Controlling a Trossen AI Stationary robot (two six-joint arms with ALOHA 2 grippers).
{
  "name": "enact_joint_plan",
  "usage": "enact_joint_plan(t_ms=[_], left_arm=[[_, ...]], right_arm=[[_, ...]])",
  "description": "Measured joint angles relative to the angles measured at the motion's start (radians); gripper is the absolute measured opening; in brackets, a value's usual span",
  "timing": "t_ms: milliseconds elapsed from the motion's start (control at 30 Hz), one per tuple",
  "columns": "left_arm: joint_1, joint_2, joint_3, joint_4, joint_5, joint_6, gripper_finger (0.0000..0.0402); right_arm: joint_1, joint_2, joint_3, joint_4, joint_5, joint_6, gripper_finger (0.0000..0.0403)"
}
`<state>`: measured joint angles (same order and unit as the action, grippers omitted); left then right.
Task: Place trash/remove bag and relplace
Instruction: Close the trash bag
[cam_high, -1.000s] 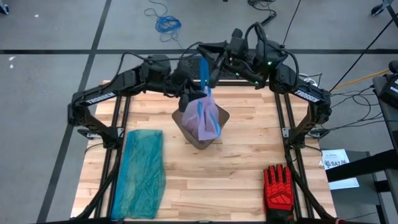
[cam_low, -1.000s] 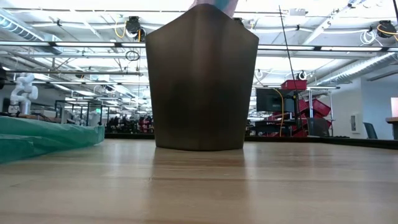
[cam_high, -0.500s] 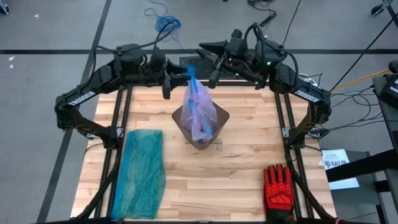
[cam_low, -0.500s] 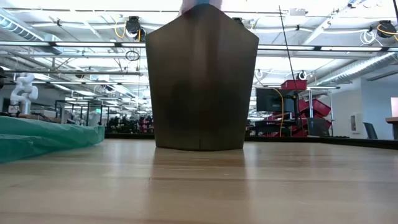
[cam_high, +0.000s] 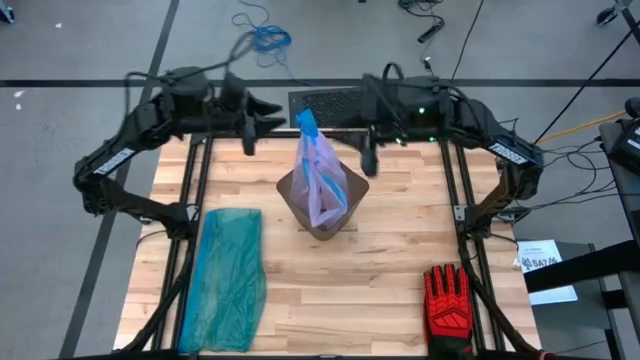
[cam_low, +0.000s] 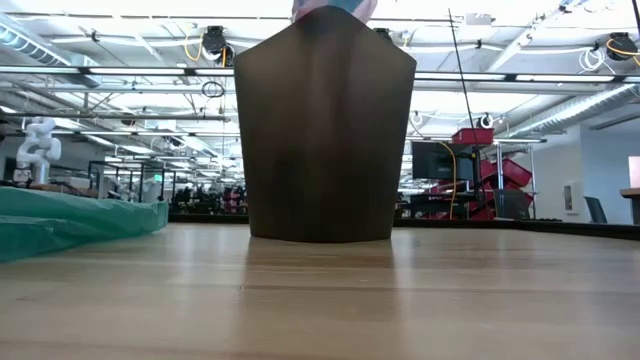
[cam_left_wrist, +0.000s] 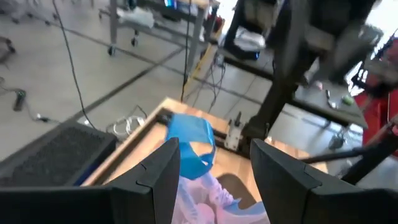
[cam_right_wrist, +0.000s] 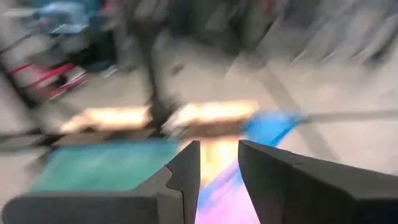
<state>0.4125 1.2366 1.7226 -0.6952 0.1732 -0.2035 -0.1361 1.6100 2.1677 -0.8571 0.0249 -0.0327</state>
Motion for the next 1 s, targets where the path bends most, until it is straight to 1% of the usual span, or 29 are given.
enact_joint_plan(t_ms=[67,133,233,400,467,533,633,733,800,867,1000], left_arm=[[0.014,-0.034,0.000,-0.001,-0.016,-0.001,0.0190],[0.029,-0.062,0.000,-0.005,-0.032,-0.002,0.0190],[0.056,-0.089,0.000,-0.020,-0.034,-0.055,0.0189],[0.102,-0.135,0.000,-0.121,-0.034,-0.088,0.0189],[0.107,-0.154,0.000,-0.138,-0.033,-0.089,0.0189],[0.111,-0.171,0.000,-0.157,-0.027,-0.088,0.0189],[0.112,-0.184,0.000,-0.163,-0.011,-0.088,0.0189],[0.112,-0.194,0.000,-0.164,0.002,-0.088,0.0189],[0.112,-0.200,0.000,-0.175,0.003,-0.088,0.0189],[0.112,-0.206,0.000,-0.201,0.005,-0.082,0.0189],[0.112,-0.214,0.000,-0.256,0.007,-0.079,0.0189]], right_arm=[[0.012,-0.006,0.000,-0.103,-0.086,0.046,0.0103],[0.039,-0.006,0.000,-0.191,-0.137,0.073,0.0103],[0.095,0.001,0.000,-0.300,-0.158,0.141,0.0103],[0.169,0.021,-0.001,-0.458,-0.164,0.350,0.0103],[0.183,0.024,-0.003,-0.495,-0.168,0.424,0.0103],[0.195,0.024,-0.026,-0.499,-0.204,0.473,0.0103],[0.215,0.026,-0.086,-0.439,-0.252,0.536,0.0103],[0.250,0.026,-0.174,-0.303,-0.285,0.599,0.0103],[0.276,0.026,-0.247,-0.183,-0.287,0.650,0.0103],[0.308,0.026,-0.330,-0.058,-0.257,0.707,0.0103],[0.361,0.025,-0.505,0.176,-0.121,0.836,0.0103]])
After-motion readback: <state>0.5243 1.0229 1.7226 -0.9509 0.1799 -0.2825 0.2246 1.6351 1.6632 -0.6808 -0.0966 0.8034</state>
